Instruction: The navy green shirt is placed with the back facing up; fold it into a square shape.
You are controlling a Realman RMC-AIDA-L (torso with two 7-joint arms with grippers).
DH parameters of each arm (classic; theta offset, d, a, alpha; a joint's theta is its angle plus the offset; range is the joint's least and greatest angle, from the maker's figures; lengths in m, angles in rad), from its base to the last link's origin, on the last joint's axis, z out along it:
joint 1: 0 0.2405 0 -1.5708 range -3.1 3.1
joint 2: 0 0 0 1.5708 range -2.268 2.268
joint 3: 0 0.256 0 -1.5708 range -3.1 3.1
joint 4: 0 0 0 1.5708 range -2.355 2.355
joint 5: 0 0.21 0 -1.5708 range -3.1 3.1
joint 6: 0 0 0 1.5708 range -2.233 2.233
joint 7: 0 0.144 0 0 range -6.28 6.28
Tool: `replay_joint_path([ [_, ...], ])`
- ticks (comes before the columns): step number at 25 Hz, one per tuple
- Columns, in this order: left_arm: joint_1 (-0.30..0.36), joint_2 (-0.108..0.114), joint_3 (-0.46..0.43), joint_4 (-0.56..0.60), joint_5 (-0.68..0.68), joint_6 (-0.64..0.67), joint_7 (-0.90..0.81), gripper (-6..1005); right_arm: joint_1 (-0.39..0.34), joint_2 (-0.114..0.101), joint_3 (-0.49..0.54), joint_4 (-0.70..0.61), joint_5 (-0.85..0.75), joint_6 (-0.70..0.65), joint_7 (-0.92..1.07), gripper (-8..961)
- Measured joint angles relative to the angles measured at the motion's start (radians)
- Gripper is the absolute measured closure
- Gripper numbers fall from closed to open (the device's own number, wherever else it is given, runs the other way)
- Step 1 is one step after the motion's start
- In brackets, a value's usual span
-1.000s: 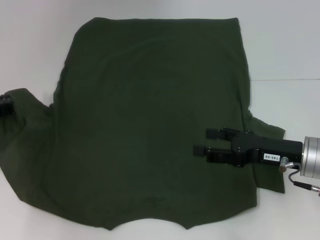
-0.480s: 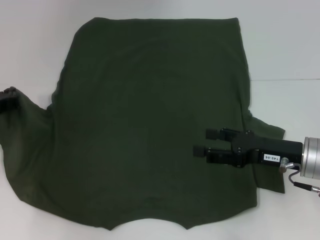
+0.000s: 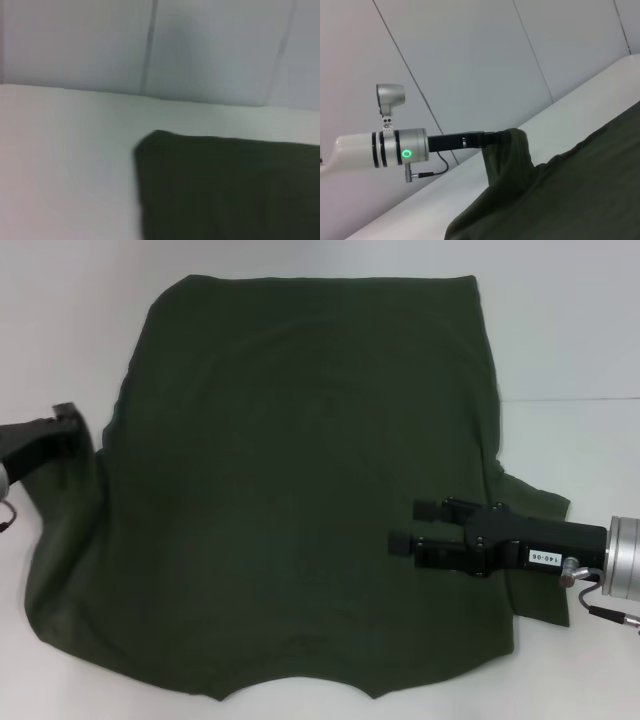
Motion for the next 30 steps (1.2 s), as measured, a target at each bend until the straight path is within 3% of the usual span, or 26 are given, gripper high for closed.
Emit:
replay_joint_path([
  [8, 0.005, -0.004, 0.002, 0.022, -0.023, 0.176, -0.028, 984, -0.004, 0.0, 0.001, 0.0, 0.0, 0.001, -0.007, 56],
  [24, 0.005, -0.008, 0.169, -0.07, -0.134, 0.226, -0.017, 965, -0.005, -0.001, 0.001, -0.001, 0.0, 0.002, -0.013, 56],
  [30, 0.025, -0.008, 0.174, -0.066, -0.134, 0.229, -0.007, 723, -0.005, -0.003, 0.001, -0.003, 0.0, 0.001, -0.012, 57],
])
